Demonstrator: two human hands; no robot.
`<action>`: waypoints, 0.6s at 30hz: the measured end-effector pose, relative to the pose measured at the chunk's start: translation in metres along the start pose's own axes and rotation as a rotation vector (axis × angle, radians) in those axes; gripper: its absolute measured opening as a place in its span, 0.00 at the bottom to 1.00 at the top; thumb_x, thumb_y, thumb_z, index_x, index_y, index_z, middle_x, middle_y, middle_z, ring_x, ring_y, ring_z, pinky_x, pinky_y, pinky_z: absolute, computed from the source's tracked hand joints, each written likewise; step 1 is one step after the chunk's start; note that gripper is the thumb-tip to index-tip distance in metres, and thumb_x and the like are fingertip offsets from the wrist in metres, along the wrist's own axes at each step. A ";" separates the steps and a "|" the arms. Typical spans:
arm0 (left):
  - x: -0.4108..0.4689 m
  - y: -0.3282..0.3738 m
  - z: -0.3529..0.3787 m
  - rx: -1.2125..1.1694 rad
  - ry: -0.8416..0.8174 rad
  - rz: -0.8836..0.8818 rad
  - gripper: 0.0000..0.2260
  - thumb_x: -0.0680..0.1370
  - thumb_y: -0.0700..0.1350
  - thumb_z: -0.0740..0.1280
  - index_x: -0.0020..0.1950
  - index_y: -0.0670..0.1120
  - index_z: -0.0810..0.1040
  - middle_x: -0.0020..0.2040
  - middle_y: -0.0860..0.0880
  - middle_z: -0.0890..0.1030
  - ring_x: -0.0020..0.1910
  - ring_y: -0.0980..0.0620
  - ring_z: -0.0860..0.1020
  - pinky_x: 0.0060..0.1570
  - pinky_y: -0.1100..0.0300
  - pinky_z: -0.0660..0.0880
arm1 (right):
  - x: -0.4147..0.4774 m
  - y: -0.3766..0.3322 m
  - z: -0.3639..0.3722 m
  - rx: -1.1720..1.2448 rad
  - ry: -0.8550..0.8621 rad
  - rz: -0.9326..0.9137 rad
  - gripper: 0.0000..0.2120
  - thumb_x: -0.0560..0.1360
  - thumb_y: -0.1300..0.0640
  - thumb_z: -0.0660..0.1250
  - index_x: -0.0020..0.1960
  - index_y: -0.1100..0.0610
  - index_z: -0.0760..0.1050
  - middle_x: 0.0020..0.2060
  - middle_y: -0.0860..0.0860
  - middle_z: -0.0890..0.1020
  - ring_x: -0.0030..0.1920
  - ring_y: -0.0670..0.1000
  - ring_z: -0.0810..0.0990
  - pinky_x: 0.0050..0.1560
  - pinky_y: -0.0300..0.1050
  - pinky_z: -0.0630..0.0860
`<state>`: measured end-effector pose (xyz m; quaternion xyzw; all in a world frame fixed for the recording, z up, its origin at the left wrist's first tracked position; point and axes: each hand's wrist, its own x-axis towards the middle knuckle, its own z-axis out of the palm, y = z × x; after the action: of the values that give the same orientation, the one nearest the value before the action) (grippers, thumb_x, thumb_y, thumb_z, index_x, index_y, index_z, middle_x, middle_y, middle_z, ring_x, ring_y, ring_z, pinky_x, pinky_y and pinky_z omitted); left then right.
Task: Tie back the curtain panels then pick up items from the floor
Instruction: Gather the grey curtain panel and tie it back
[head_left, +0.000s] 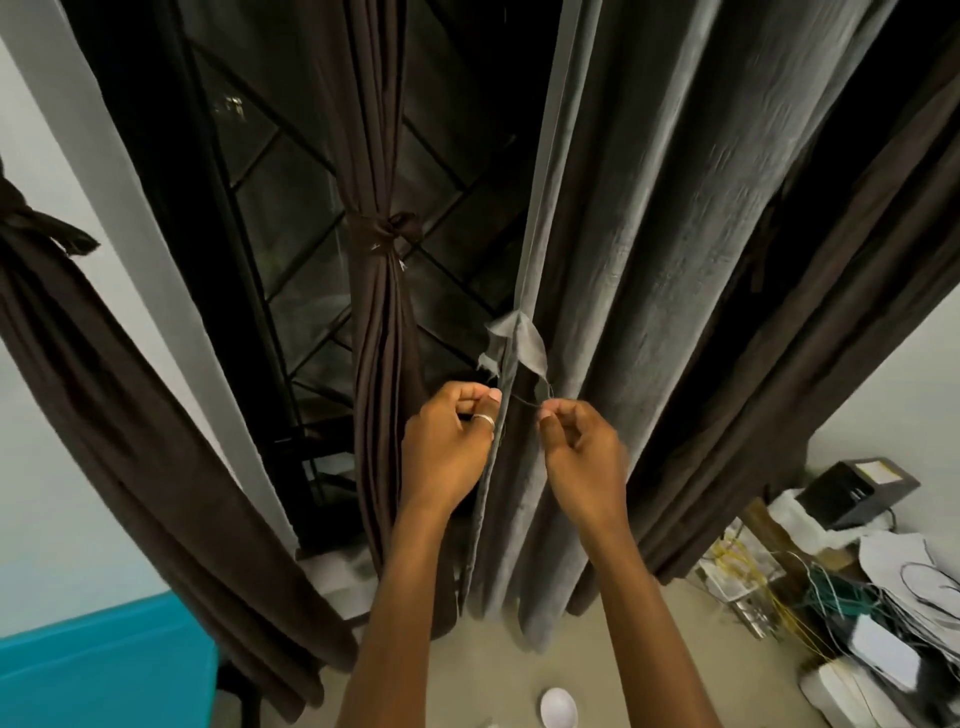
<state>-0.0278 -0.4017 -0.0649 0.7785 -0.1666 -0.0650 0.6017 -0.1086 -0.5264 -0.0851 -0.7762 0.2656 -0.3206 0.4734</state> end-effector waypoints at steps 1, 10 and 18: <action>0.000 0.001 0.004 -0.002 0.012 -0.004 0.07 0.79 0.54 0.68 0.54 0.56 0.82 0.48 0.57 0.85 0.45 0.55 0.84 0.51 0.46 0.82 | 0.003 0.000 -0.003 -0.006 -0.005 -0.010 0.07 0.82 0.53 0.66 0.57 0.48 0.80 0.45 0.44 0.85 0.43 0.44 0.83 0.43 0.38 0.77; 0.000 0.031 0.057 0.021 0.137 -0.011 0.03 0.80 0.51 0.67 0.51 0.57 0.81 0.45 0.58 0.85 0.42 0.57 0.84 0.49 0.48 0.82 | 0.077 -0.010 -0.019 -0.036 -0.073 -0.238 0.13 0.82 0.57 0.66 0.65 0.59 0.79 0.58 0.52 0.84 0.56 0.45 0.81 0.56 0.33 0.77; -0.016 0.037 0.087 -0.013 0.373 -0.004 0.04 0.80 0.48 0.69 0.49 0.56 0.82 0.40 0.58 0.86 0.37 0.58 0.84 0.42 0.52 0.83 | 0.144 -0.024 0.017 -0.141 -0.347 -0.319 0.14 0.81 0.54 0.67 0.61 0.63 0.77 0.57 0.60 0.83 0.58 0.60 0.82 0.56 0.52 0.79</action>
<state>-0.0762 -0.4837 -0.0542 0.7735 -0.0503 0.0783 0.6269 0.0005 -0.6096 -0.0338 -0.8829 0.0760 -0.2340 0.4000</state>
